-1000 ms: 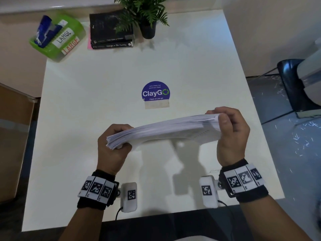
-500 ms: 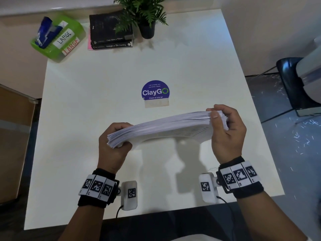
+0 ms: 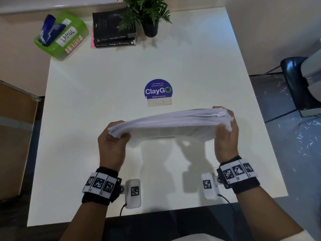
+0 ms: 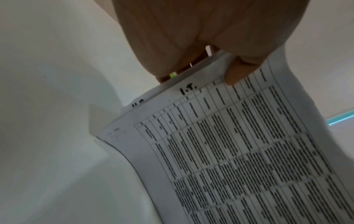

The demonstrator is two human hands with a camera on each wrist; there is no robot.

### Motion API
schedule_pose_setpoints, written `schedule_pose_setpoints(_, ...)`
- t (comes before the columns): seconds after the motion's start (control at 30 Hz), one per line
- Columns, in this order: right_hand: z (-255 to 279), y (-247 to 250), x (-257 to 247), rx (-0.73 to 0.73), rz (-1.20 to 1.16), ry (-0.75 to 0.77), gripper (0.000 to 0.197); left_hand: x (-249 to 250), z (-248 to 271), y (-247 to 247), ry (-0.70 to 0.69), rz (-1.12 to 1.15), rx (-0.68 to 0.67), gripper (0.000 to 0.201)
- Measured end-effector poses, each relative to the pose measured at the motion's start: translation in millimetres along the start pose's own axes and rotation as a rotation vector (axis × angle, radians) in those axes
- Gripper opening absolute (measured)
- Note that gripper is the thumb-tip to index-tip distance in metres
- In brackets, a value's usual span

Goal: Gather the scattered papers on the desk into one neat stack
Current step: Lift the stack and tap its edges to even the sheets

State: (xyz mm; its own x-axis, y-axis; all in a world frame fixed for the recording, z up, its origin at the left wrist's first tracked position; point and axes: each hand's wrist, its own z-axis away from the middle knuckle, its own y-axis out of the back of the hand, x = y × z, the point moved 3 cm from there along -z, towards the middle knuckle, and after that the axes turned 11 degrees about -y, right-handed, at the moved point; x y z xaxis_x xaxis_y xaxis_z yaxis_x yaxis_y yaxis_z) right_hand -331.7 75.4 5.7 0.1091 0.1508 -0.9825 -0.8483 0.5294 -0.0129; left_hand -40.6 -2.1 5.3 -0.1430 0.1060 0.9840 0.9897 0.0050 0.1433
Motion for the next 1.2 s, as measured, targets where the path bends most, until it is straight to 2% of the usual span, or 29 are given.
schedule_pose_setpoints(0.03, 3.7, -1.5, 9.3, -0.015, 0.018, -0.046, 0.083, -0.7, 0.0, -2.0, 0.011, 0.019, 0.040, 0.032)
schedule_pose_setpoints(0.07, 5.4, -3.0, 18.2, -0.014, 0.033, -0.099, 0.077, -0.7, -0.2, -5.0, 0.014, 0.036, 0.066, 0.032)
schedule_pose_setpoints(0.13, 4.6, -2.8, 30.3, 0.007, 0.094, -0.144, 0.042, 0.2, -1.8, -10.7, 0.010, 0.050, 0.076, 0.035)
schedule_pose_setpoints(0.17, 2.9, -4.3, 29.3, 0.024, 0.131, -0.140, 0.039, 1.3, -4.3, -13.8, -0.007, 0.055, 0.073, 0.038)
schedule_pose_setpoints(0.23, -0.7, -8.5, 23.5, 0.022, 0.161, -0.110, 0.049, -0.5, -8.8, -18.0, -0.012, 0.063, 0.071, 0.047)
schedule_pose_setpoints(0.3, -2.3, -11.2, 14.4, 0.009, 0.130, -0.074, 0.049, 5.1, -11.4, -19.2, -0.031, 0.065, 0.065, 0.052)
schedule_pose_setpoints(0.4, 1.5, -3.8, -0.8, -0.039, 0.081, 0.042, 0.035, 15.8, -11.1, -7.5, -0.123, 0.067, 0.020, 0.039)
schedule_pose_setpoints(0.47, 4.8, 1.5, -0.6, -0.073, 0.092, 0.069, 0.048, 17.1, -5.6, -0.5, -0.177, 0.128, -0.044, 0.040)
schedule_pose_setpoints(0.5, 4.2, 3.2, 5.6, -0.087, 0.125, 0.053, 0.055, 13.4, -1.8, -0.9, -0.159, 0.124, -0.070, 0.040)
schedule_pose_setpoints(0.53, 2.6, 3.3, 13.6, -0.094, 0.180, 0.026, 0.054, 6.6, 1.6, -4.9, -0.099, 0.046, -0.104, 0.039)
schedule_pose_setpoints(0.63, 1.4, -0.5, 33.5, -0.076, 0.320, -0.022, 0.030, -22.7, 9.8, -20.1, 0.213, -0.367, -0.175, 0.040)
schedule_pose_setpoints(0.67, -0.7, -2.1, 36.8, -0.048, 0.311, -0.046, 0.028, -28.1, 9.8, -22.9, 0.236, -0.380, -0.168, 0.034)
schedule_pose_setpoints(0.73, -2.6, -2.8, 39.4, 0.043, 0.226, -0.143, 0.030, -26.7, 8.7, -24.7, 0.200, -0.320, -0.049, 0.027)
schedule_pose_setpoints(0.8, -3.1, -2.5, 35.4, 0.072, 0.184, -0.208, 0.034, -13.0, 5.9, -23.3, 0.153, -0.193, 0.046, 0.032)
schedule_pose_setpoints(0.9, -8.5, -1.5, 23.9, -0.022, 0.233, -0.296, 0.025, 0.1, -13.5, -19.4, 0.146, -0.244, -0.061, 0.028)
schedule_pose_setpoints(1.0, -7.3, 1.4, 21.2, -0.187, 0.175, -0.446, 0.026, -17.5, -36.8, -8.2, 0.325, -0.259, -0.230, 0.040)
schedule_pose_setpoints(1.03, -4.3, 0.3, 24.0, -0.222, 0.105, -0.529, 0.027, -28.4, -39.0, -3.4, 0.418, -0.253, -0.276, 0.042)
schedule_pose_setpoints(1.1, 4.7, -1.3, 37.9, -0.236, -0.005, -0.694, 0.027, -48.2, -32.9, 5.8, 0.565, -0.389, -0.368, 0.046)
schedule_pose_setpoints(1.13, 10.1, -1.5, 46.9, -0.229, -0.035, -0.754, 0.028, -56.2, -24.7, 9.8, 0.624, -0.469, -0.381, 0.050)
schedule_pose_setpoints(1.2, 20.1, 0.0, 64.7, -0.191, -0.096, -0.839, 0.030, -66.0, -5.3, 16.1, 0.716, -0.457, -0.230, 0.058)
